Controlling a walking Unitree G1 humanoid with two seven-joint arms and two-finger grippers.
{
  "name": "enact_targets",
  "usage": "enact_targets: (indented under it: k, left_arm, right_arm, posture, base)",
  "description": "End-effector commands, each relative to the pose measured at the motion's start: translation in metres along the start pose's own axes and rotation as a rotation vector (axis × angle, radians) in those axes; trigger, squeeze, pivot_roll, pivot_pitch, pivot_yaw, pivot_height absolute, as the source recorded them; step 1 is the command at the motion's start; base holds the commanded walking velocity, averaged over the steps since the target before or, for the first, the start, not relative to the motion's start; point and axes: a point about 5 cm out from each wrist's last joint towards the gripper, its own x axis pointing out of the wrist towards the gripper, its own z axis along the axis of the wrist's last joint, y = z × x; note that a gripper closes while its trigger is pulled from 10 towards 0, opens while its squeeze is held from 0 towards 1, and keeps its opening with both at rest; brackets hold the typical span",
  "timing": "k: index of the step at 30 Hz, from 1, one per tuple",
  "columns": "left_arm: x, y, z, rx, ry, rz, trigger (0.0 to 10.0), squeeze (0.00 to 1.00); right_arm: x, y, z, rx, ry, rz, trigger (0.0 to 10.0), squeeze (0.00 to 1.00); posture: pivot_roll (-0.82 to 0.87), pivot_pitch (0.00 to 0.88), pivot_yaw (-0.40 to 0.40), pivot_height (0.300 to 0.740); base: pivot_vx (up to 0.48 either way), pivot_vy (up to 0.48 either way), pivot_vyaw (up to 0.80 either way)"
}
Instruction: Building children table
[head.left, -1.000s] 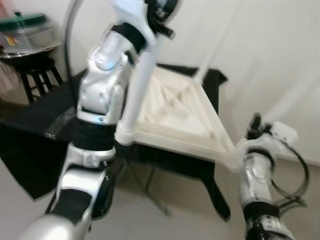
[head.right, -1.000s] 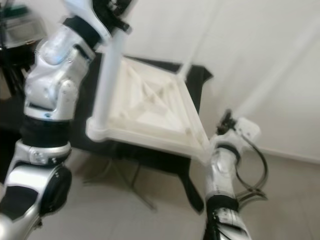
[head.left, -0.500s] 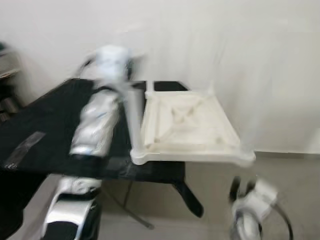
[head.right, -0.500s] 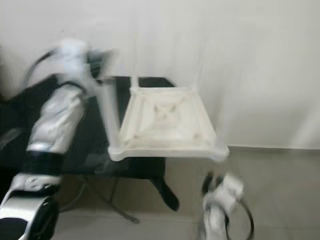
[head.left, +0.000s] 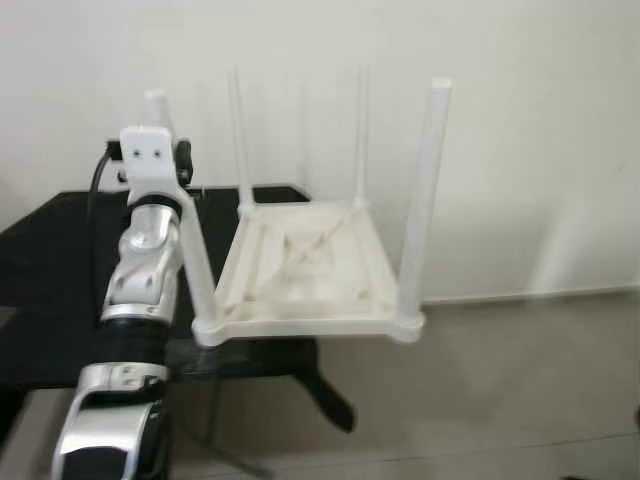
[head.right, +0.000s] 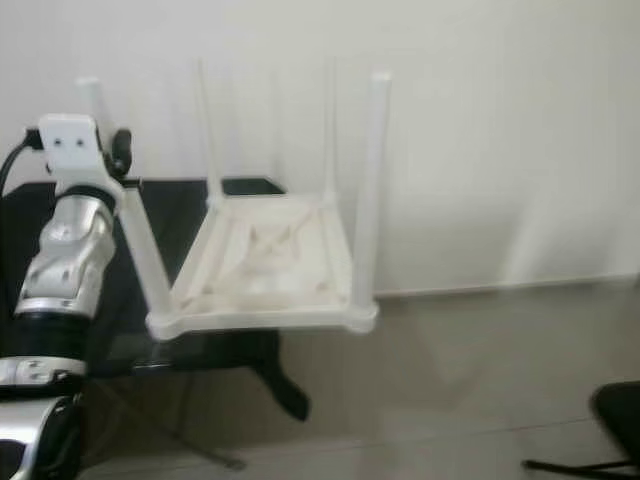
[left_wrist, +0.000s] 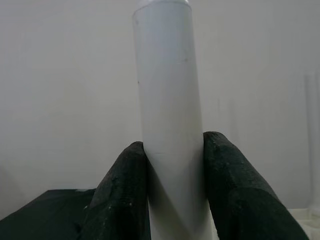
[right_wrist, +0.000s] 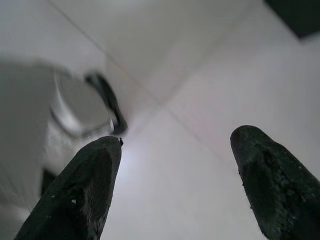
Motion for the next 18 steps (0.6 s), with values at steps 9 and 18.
enact_targets:
  k: [9,18]
  left_arm:
    - [0.000,0.008,-0.039,0.056,0.156,0.028,0.0,0.00]
    - [0.000,0.008,-0.039,0.056,0.156,0.028,0.0,0.00]
  right_arm:
    - [-0.321,0.244,0.337,-0.448,-1.646,0.949,10.0,0.00]
    - [-0.321,0.244,0.337,-0.448,-1.646,0.949,10.0,0.00]
  posture:
    - [0.07,0.000,-0.002,0.740]
    - [0.07,0.000,-0.002,0.740]
  base:
    - [0.000,0.000,0.00]
    - [0.000,0.000,0.00]
